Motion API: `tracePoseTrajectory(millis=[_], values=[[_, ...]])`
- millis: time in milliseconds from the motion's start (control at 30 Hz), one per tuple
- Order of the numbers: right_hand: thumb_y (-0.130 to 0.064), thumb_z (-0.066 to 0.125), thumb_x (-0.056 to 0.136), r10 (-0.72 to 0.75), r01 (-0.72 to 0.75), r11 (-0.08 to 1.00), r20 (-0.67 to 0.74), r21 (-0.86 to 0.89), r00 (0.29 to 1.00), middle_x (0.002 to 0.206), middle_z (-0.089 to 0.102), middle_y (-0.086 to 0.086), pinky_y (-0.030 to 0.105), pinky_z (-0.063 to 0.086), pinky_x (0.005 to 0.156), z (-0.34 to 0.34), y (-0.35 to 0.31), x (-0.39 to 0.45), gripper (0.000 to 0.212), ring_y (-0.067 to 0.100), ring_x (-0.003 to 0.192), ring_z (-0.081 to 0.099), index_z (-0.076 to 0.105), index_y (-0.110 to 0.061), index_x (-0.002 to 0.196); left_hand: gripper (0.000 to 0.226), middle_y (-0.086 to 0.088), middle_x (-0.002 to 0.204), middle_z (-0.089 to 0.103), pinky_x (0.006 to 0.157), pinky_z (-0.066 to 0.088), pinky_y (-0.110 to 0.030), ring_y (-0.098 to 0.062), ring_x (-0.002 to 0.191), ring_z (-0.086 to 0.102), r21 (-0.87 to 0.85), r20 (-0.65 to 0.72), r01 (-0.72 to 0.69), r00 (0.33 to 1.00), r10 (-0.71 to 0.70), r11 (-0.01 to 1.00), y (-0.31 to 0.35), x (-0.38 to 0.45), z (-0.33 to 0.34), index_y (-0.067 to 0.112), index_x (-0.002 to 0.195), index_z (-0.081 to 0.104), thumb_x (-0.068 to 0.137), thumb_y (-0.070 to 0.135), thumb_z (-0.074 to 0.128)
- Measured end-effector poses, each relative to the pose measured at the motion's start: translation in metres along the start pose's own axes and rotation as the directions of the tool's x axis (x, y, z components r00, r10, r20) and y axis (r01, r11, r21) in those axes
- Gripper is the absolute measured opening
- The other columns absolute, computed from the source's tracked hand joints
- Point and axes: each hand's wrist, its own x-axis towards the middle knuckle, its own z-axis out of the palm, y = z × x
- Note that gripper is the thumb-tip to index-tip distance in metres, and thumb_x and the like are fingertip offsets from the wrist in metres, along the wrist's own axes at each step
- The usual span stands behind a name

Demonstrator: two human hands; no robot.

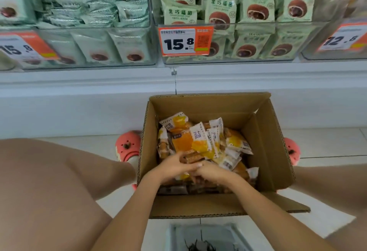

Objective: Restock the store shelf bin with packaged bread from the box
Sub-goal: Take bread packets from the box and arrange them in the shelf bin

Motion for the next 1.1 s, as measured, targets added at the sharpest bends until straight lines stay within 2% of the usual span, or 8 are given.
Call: tracePoseTrajectory(millis=[133, 267, 467, 633, 800, 967, 1033, 1100], values=[[-0.028, 0.048, 0.098, -0.124, 0.169, 0.935, -0.158, 0.313, 0.980, 0.049, 0.041, -0.006, 0.021, 0.030, 0.050, -0.030, -0.012, -0.033, 0.041, 0.009, 0.047, 0.035, 0.053, -0.020, 0.057, 0.088, 0.007, 0.128, 0.054, 0.102, 0.044, -0.036, -0.012, 0.116, 0.052, 0.054, 0.110, -0.113, 0.988, 0.107, 0.992, 0.023, -0.002, -0.004, 0.026, 0.127, 0.050, 0.054, 0.069, 0.075], [-0.026, 0.047, 0.098, -0.179, 0.235, 0.933, -0.215, 0.272, 0.960, 0.047, 0.031, -0.002, 0.022, 0.022, 0.046, -0.041, -0.022, -0.049, 0.047, 0.011, 0.043, 0.027, 0.044, -0.015, 0.052, 0.046, 0.007, 0.101, 0.068, 0.086, 0.053, -0.035, -0.012, 0.094, 0.063, 0.272, -0.024, -0.240, 0.966, 0.256, 0.932, 0.032, -0.008, 0.013, 0.025, 0.104, 0.061, 0.066, 0.039, 0.083], [-0.040, 0.056, 0.091, -0.254, 0.358, 0.933, -0.646, 0.032, 0.720, 0.096, 0.059, -0.005, 0.022, 0.045, 0.076, -0.064, -0.008, -0.073, 0.022, 0.010, 0.089, 0.056, 0.057, -0.021, 0.101, 0.027, 0.009, 0.097, 0.071, 0.078, 0.052, -0.021, -0.010, 0.093, 0.066, -0.244, -0.039, -0.194, 0.981, 0.190, 0.950, 0.048, -0.027, 0.005, 0.026, 0.102, 0.064, 0.078, 0.024, 0.077], [-0.059, 0.045, 0.087, -0.156, 0.365, 0.841, -0.466, 0.400, 0.871, 0.101, 0.066, 0.002, 0.031, 0.053, 0.074, -0.071, 0.010, -0.095, 0.047, 0.017, 0.095, 0.066, 0.060, -0.023, 0.113, 0.025, 0.002, 0.082, 0.074, 0.068, 0.058, -0.031, -0.013, 0.077, 0.069, -0.683, 0.045, -0.059, 0.991, 0.122, 0.728, 0.065, -0.038, 0.003, 0.020, 0.102, 0.059, 0.080, 0.031, 0.065], [-0.045, 0.044, 0.095, -0.250, 0.541, 0.827, -0.762, 0.153, 0.598, 0.088, 0.069, 0.013, 0.044, 0.052, 0.084, -0.065, -0.008, -0.099, 0.041, 0.029, 0.088, 0.066, 0.067, -0.012, 0.094, 0.053, -0.006, 0.096, 0.074, 0.078, 0.056, -0.039, -0.020, 0.088, 0.071, -0.763, 0.022, -0.051, 0.994, 0.104, 0.645, 0.076, -0.040, 0.011, 0.020, 0.113, 0.059, 0.073, 0.054, 0.058], [-0.029, 0.065, 0.087, 0.032, 0.580, 0.543, -0.705, 0.607, 0.708, 0.097, 0.072, 0.004, 0.040, 0.055, 0.082, -0.064, -0.002, -0.103, 0.016, 0.021, 0.094, 0.067, 0.070, -0.019, 0.097, 0.060, -0.004, 0.089, 0.075, 0.090, 0.054, -0.041, -0.021, 0.087, 0.070, -0.686, -0.103, -0.066, 0.995, -0.007, 0.725, 0.088, -0.032, 0.019, 0.023, 0.110, 0.063, 0.082, 0.069, 0.039], [-0.022, 0.065, 0.087, 0.043, 0.657, 0.590, -0.831, 0.469, 0.555, 0.087, 0.070, -0.001, 0.031, 0.054, 0.078, -0.062, -0.002, -0.101, 0.004, 0.013, 0.088, 0.066, 0.069, -0.021, 0.085, 0.065, -0.002, 0.084, 0.075, 0.086, 0.055, -0.039, -0.019, 0.084, 0.070, -0.624, -0.140, -0.057, 0.989, -0.039, 0.780, 0.091, -0.029, 0.023, 0.023, 0.112, 0.062, 0.088, 0.070, 0.023], [-0.018, 0.062, 0.090, -0.072, 0.654, 0.744, -0.955, 0.141, 0.287, 0.080, 0.065, -0.011, 0.015, 0.047, 0.074, -0.061, -0.004, -0.101, 0.016, -0.003, 0.081, 0.061, 0.063, -0.026, 0.077, 0.063, -0.004, 0.089, 0.073, 0.066, 0.059, -0.029, -0.016, 0.078, 0.071, -0.593, -0.184, -0.116, 0.983, 0.006, 0.797, 0.095, -0.028, 0.028, 0.021, 0.116, 0.059, 0.094, 0.063, 0.017]])
